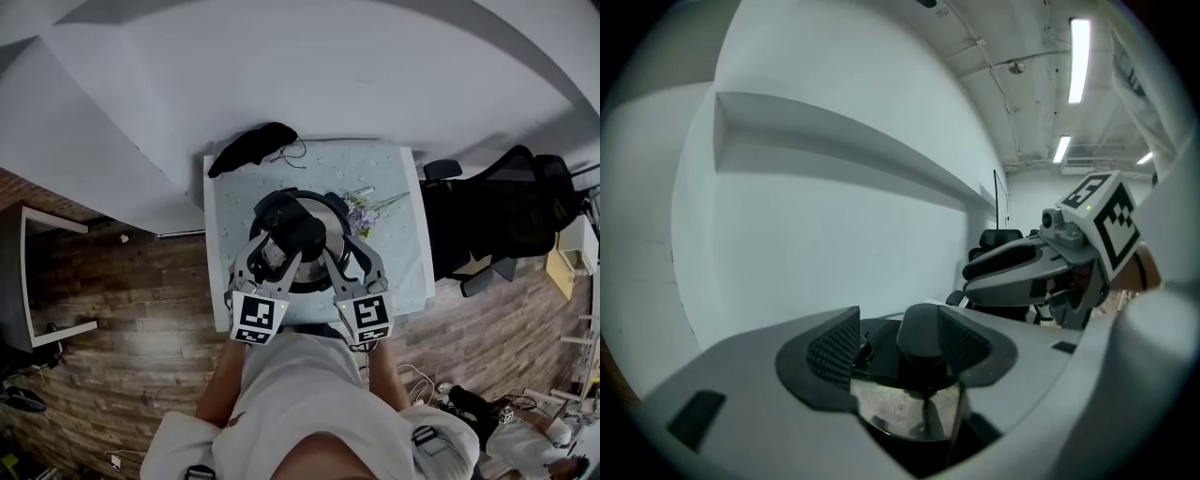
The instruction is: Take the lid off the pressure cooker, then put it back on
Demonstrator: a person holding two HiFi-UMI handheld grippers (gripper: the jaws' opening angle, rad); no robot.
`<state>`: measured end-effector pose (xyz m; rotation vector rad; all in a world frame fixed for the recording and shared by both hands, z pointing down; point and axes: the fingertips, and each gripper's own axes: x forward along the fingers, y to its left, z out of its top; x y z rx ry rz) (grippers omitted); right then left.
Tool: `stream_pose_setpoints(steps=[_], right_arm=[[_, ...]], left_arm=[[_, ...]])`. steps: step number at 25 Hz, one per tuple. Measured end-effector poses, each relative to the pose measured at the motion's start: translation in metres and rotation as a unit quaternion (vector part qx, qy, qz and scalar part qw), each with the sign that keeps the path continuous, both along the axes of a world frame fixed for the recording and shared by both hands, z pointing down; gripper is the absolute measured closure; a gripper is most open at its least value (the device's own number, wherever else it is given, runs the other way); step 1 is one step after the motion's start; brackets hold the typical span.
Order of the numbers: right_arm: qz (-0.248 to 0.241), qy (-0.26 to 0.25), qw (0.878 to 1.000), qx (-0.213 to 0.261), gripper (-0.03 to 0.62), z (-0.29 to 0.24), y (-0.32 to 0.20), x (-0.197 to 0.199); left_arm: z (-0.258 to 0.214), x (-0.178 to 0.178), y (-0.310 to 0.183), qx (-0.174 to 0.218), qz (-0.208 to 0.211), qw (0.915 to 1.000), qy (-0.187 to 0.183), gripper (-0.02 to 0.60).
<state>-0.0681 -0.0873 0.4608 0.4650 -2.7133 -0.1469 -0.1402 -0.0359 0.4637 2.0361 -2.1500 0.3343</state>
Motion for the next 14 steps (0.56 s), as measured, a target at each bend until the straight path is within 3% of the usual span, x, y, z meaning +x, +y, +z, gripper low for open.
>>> stream_pose_setpoints(steps=[6,14], right_arm=[[-0.011,-0.019,1.000,0.009,0.431,-0.007,-0.003,0.004],[-0.067,-0.015,0.997,0.022,0.434,-0.005,-0.014,0.025]], left_arm=[[-0.008,0.002,-0.003,0.008,-0.024,0.9996,-0.012,0.331],[-0.007,0.027,-0.011,-0.005,-0.083,0.9962,-0.028,0.337]])
